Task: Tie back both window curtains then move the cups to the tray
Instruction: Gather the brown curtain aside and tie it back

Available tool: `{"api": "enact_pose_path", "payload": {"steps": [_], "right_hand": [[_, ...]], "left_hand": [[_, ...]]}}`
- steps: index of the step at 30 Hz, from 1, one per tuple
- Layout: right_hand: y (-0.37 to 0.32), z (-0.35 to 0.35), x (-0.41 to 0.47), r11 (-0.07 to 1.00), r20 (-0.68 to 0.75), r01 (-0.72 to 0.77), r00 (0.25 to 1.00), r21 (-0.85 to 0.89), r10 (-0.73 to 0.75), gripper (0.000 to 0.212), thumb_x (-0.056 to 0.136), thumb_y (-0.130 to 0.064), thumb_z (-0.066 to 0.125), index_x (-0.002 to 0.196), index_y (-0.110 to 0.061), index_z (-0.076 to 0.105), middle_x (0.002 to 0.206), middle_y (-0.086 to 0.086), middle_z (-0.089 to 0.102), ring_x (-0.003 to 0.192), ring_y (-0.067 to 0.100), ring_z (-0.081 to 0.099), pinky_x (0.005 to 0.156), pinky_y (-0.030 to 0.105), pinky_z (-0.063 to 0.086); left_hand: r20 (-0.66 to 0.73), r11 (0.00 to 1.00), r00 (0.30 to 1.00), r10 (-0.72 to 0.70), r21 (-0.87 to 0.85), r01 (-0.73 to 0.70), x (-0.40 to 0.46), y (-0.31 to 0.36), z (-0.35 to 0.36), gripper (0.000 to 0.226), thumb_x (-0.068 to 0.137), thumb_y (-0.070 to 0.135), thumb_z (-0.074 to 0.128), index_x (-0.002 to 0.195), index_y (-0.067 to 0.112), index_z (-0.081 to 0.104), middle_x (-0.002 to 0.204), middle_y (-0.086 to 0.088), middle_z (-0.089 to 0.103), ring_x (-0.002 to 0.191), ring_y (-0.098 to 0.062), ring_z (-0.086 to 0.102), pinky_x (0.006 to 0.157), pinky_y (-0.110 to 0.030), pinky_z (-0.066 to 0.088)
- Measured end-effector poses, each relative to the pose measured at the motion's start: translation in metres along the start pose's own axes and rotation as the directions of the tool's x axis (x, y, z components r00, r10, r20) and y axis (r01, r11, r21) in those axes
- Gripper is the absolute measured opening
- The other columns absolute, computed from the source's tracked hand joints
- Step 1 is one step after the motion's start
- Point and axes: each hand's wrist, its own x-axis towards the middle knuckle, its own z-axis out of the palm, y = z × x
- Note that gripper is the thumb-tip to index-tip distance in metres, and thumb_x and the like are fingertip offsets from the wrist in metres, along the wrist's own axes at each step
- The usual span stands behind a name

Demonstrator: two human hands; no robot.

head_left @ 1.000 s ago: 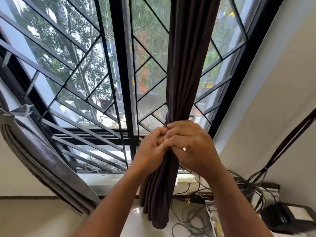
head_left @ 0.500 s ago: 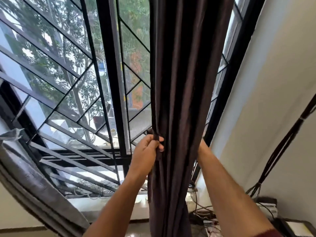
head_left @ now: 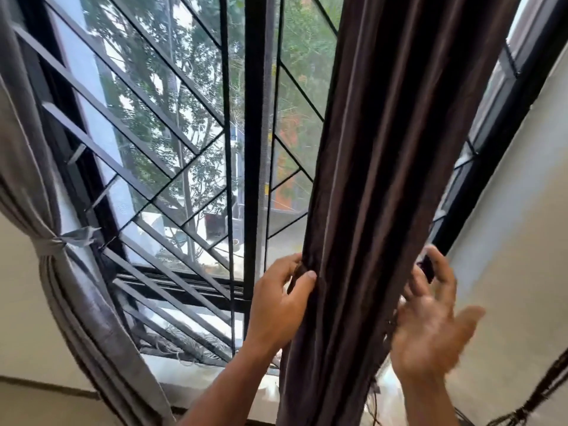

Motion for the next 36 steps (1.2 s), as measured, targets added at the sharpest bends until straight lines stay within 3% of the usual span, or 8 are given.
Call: {"api": "enact_pose_path", "payload": {"steps": [4,10,13,17,20,26,31,36], "right_hand": [[0.014,-0.017,-0.014,0.857,0.006,0.149,0.986,-0.493,-0.168,0.064,0.093,-0.018,0.061,0.151,-0.039,0.045,0.134,-0.009,0.068,0.119,0.008,0.067,0.102,0.031,0.057],[0.011,-0.010,-0.005,0.608,-0.042,0.378,0.826,-0.698,-0.562,0.073,0.084,-0.029,0.072,0.147,-0.003,0.046,0.148,0.011,0.051,0.128,0.034,0.058,0.097,0.062,0.050],[0.013,-0.001,-0.013,0.410,0.131,0.484,0.755,-0.773,-0.643,0.075,0.077,-0.026,0.082,0.140,-0.002,0.051,0.144,0.018,0.056,0.128,0.044,0.058,0.096,0.066,0.048],[0.014,0.015,-0.024,0.185,0.324,0.542,0.706,-0.820,-0.630,0.067,0.071,-0.041,0.086,0.127,-0.012,0.063,0.132,0.020,0.065,0.121,0.041,0.063,0.097,0.061,0.047],[0.015,0.032,-0.030,0.210,0.346,0.588,0.687,-0.781,-0.639,0.071,0.065,-0.038,0.095,0.124,-0.020,0.061,0.127,0.014,0.064,0.117,0.027,0.061,0.091,0.053,0.051],[0.015,0.036,0.000,0.468,0.175,0.400,0.874,-0.788,-0.453,0.055,0.078,0.001,0.084,0.106,-0.036,0.055,0.089,-0.013,0.064,0.071,-0.004,0.061,0.070,0.007,0.045],[0.009,0.009,0.025,0.372,0.075,0.345,0.812,-0.862,-0.579,0.030,0.080,0.002,0.055,0.088,-0.021,0.072,0.113,-0.009,0.058,0.083,0.027,0.069,0.067,0.033,0.053],[0.026,0.029,-0.003,0.365,0.246,0.419,0.866,-0.831,-0.435,0.038,0.083,-0.040,0.077,0.118,-0.025,0.080,0.122,-0.006,0.066,0.107,0.016,0.071,0.089,0.033,0.060]], "left_hand": [[-0.079,0.997,0.995,-0.059,0.048,0.063,0.004,0.000,0.009,0.016,0.099,0.033,0.078,0.087,0.024,0.071,0.075,0.011,0.070,0.069,-0.002,0.063,0.070,-0.025,0.053],[-0.409,0.994,0.911,-0.062,0.053,0.092,0.017,-0.002,0.028,0.045,0.091,0.026,0.087,0.115,0.031,0.049,0.101,0.020,0.069,0.090,-0.004,0.071,0.081,-0.027,0.049],[-0.432,0.979,0.880,0.198,0.122,-0.160,0.020,-0.008,0.028,0.067,0.082,0.014,0.095,0.128,0.023,0.047,0.133,0.000,0.070,0.116,-0.012,0.075,0.101,-0.045,0.059],[-0.459,0.794,0.655,0.600,0.437,-0.421,0.021,-0.005,0.020,0.067,0.082,0.017,0.089,0.132,-0.002,0.049,0.147,-0.023,0.058,0.139,-0.040,0.058,0.115,-0.061,0.044],[-0.361,0.709,0.611,0.704,0.404,-0.578,0.013,0.015,0.014,0.047,0.093,0.017,0.076,0.132,0.003,0.053,0.140,-0.016,0.065,0.136,-0.029,0.062,0.113,-0.049,0.047],[-0.418,0.897,0.794,0.442,0.179,-0.404,0.020,0.044,0.004,0.036,0.090,0.015,0.087,0.106,0.037,0.063,0.115,0.017,0.079,0.093,-0.007,0.081,0.078,-0.035,0.067],[-0.391,0.946,0.862,0.321,0.105,-0.305,0.025,0.033,-0.016,0.033,0.089,0.010,0.087,0.084,0.036,0.067,0.103,0.017,0.083,0.090,-0.006,0.081,0.085,-0.034,0.066],[-0.231,0.899,0.879,0.417,0.243,-0.363,0.035,0.017,-0.008,0.036,0.086,-0.008,0.084,0.088,0.025,0.072,0.106,0.014,0.077,0.099,-0.012,0.077,0.088,-0.040,0.063]]}}
